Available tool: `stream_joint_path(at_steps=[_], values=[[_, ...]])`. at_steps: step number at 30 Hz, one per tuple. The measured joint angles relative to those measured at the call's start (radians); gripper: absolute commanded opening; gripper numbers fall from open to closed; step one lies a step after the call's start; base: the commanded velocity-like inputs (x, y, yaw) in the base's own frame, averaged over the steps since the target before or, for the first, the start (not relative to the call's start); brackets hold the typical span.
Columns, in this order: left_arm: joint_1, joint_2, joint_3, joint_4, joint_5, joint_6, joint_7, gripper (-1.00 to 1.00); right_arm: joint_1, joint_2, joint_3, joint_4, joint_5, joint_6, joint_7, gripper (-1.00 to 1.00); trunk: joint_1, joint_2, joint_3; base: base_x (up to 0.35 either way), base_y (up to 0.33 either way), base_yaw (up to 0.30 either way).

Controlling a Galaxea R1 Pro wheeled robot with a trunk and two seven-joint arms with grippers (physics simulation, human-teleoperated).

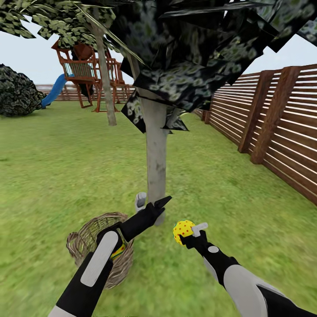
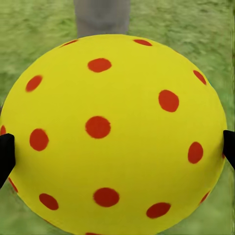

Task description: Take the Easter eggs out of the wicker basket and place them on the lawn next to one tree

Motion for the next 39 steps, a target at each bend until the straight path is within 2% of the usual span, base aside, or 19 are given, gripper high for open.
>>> stream_joint_path(at_steps=[2, 5, 8, 13, 22, 25, 28, 31, 32, 39], values=[[0.000, 0.000, -0.003, 0.000, 0.000, 0.000, 0.001, 1.00, 0.000, 0.000, 0.000, 0.001, 0.000, -0.008, -0.039, -1.00, 0.000, 0.000, 0.001, 0.000, -0.335, 0.277], [0.000, 0.000, -0.005, 0.000, 0.000, 0.000, 0.001, 1.00, 0.000, -0.001, 0.000, 0.051, -0.001, -0.087, -0.078, -1.00, 0.000, 0.000, 0.002, 0.000, -0.335, 0.271], [0.000, 0.000, -0.005, 0.000, 0.000, 0.000, -0.001, 1.00, 0.006, -0.001, 0.000, 0.067, -0.004, -0.117, -0.122, -1.00, 0.000, 0.000, 0.003, 0.000, -0.213, 0.062], [0.000, 0.001, -0.005, -0.003, 0.000, 0.000, -0.003, 1.00, 0.007, -0.003, -0.001, 0.064, 0.000, -0.120, -0.128, -1.00, 0.000, 0.000, 0.003, 0.000, -0.017, 0.004], [0.000, 0.000, -0.006, -0.003, 0.000, 0.000, -0.001, 1.00, 0.005, -0.003, -0.001, 0.054, -0.002, -0.114, -0.129, -1.00, 0.034, -0.063, -0.025, 0.000, 0.000, 0.000], [0.000, -0.001, -0.022, -0.004, 0.000, 0.001, -0.001, 1.00, 0.004, -0.002, -0.001, 0.055, 0.002, -0.081, -0.160, -1.00, 0.046, -0.084, -0.034, 0.000, 0.000, 0.000], [0.000, -0.002, -0.046, -0.004, 0.000, 0.000, -0.001, 1.00, -0.009, 0.007, -0.002, 0.055, -0.002, 0.009, -0.195, -1.00, 0.057, -0.105, -0.044, 0.000, 0.000, 0.000], [0.000, -0.002, -0.052, -0.004, 0.001, 0.000, -0.001, 1.00, -0.049, 0.010, -0.002, 0.059, -0.013, 0.143, -0.206, -1.00, 0.069, -0.126, -0.053, 0.000, 0.000, 0.000], [0.000, -0.002, -0.052, -0.004, 0.001, 0.000, -0.001, 1.00, -0.052, 0.008, -0.002, 0.059, -0.012, 0.162, -0.209, -1.00, 0.073, -0.133, -0.056, 0.000, 0.000, 0.000], [0.000, -0.003, -0.055, -0.006, 0.009, 0.003, -0.008, 1.00, -0.055, 0.007, -0.001, 0.054, -0.010, 0.166, -0.211, -1.00, 0.100, -0.182, -0.078, 0.000, 0.000, 0.000]])
